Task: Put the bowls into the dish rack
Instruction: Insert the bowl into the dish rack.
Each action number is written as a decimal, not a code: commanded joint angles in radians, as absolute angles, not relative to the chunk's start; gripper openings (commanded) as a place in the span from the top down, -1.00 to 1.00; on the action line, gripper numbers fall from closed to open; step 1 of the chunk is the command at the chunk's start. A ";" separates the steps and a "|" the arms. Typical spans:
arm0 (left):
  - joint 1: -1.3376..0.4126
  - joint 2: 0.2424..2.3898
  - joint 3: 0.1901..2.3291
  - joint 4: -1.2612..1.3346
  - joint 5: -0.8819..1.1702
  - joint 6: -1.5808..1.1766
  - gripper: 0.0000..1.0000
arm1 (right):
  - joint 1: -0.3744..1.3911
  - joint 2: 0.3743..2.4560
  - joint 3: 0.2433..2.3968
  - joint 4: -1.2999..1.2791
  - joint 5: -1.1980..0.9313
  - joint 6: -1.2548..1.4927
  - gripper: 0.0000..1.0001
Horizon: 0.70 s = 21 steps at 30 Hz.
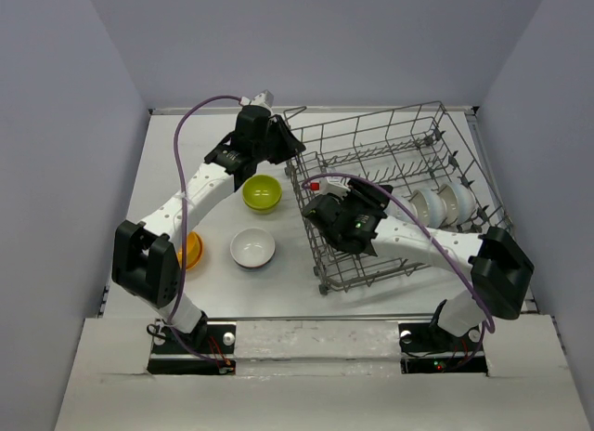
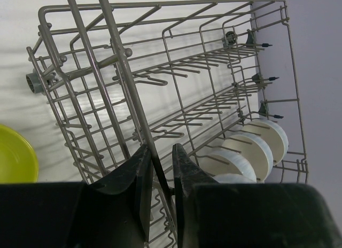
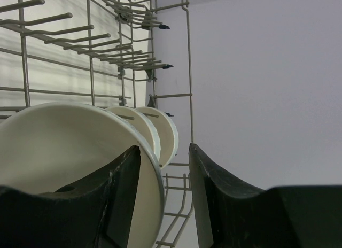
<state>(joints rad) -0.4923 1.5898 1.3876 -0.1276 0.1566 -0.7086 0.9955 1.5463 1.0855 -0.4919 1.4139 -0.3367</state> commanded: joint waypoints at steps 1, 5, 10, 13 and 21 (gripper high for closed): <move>-0.471 1.494 1.401 -0.046 0.160 -0.650 1.00 | 1.015 1.595 1.058 -0.626 1.433 -0.262 0.03; -0.471 1.494 1.404 -0.044 0.161 -0.650 1.00 | 1.026 1.603 1.152 -0.771 1.329 -0.088 -0.04; -0.471 1.497 1.402 -0.045 0.164 -0.650 1.00 | 1.035 1.617 1.215 -0.888 1.238 0.044 -0.04; -0.471 1.499 1.404 -0.044 0.163 -0.650 1.00 | 1.035 1.609 1.244 -0.925 1.191 0.083 -0.04; -0.471 1.505 1.405 -0.044 0.163 -0.650 1.00 | 1.035 1.589 1.276 -0.996 1.157 0.211 -0.07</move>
<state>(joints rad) -0.4885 1.5871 1.3876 -0.1329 0.1570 -0.7078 1.0180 1.6054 1.2430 -0.9371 1.2156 0.0925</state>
